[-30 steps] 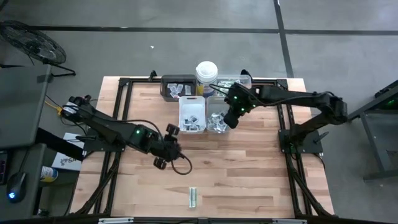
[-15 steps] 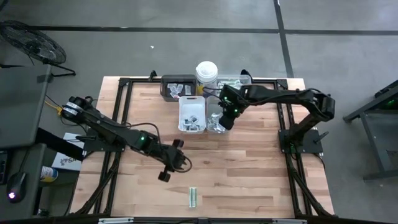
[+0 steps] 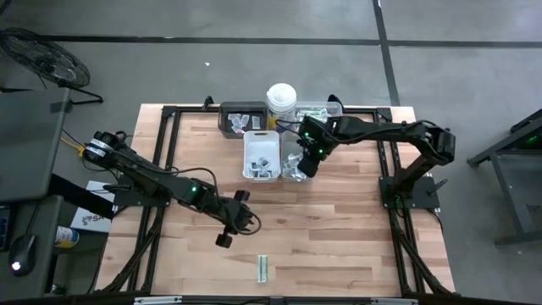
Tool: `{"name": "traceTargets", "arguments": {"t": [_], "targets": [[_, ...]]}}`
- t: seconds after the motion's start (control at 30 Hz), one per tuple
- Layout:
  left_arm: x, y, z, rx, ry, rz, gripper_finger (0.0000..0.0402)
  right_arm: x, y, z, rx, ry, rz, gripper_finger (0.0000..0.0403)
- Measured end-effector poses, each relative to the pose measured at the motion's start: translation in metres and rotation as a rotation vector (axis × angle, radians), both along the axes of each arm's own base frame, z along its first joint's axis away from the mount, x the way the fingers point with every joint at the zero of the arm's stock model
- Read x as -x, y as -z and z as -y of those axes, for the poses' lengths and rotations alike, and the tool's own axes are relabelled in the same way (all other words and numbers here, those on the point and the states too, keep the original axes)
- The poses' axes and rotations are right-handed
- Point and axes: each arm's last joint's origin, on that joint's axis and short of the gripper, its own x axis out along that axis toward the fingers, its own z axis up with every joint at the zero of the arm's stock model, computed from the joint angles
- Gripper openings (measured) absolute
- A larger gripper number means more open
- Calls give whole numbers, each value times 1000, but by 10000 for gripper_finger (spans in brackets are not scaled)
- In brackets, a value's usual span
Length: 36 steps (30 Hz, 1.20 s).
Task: Pick & Place First Aid Supplies
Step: Put the band aid into the transparent bin
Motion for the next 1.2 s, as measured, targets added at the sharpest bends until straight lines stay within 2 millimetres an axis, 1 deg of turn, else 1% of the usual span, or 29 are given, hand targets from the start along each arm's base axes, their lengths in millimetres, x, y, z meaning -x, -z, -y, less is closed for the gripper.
{"name": "traceTargets", "arguments": {"t": [0.1,0.23,0.33,0.47,0.6,0.7,0.8,0.93,1.07,1.13,1.2], "targets": [[0,0,0,-17,-8,7,101,3,-2,-1,-10,15,-13,106],[-1,1,0,-68,44,21,110,11,-15,-5,-4,13,9,141],[-2,7,7,-114,125,27,133,19,-26,-12,7,13,25,160],[-7,16,20,-125,193,51,180,30,-45,-28,40,-5,66,177],[-13,28,29,-70,200,27,227,42,-63,-46,60,-9,113,181],[-22,29,34,10,194,-8,246,52,-74,-61,82,-11,148,179],[-32,30,44,12,206,-11,250,59,-83,-75,111,-16,178,177],[-46,29,59,-29,222,13,250,66,-89,-90,132,-16,198,177],[-55,35,69,-73,213,-18,250,70,-90,-103,139,-22,190,177],[-52,37,73,-107,213,-66,250,72,-89,-108,146,-23,167,177],[-56,39,80,-112,218,-73,250,75,-88,-113,153,-25,154,177]]}}
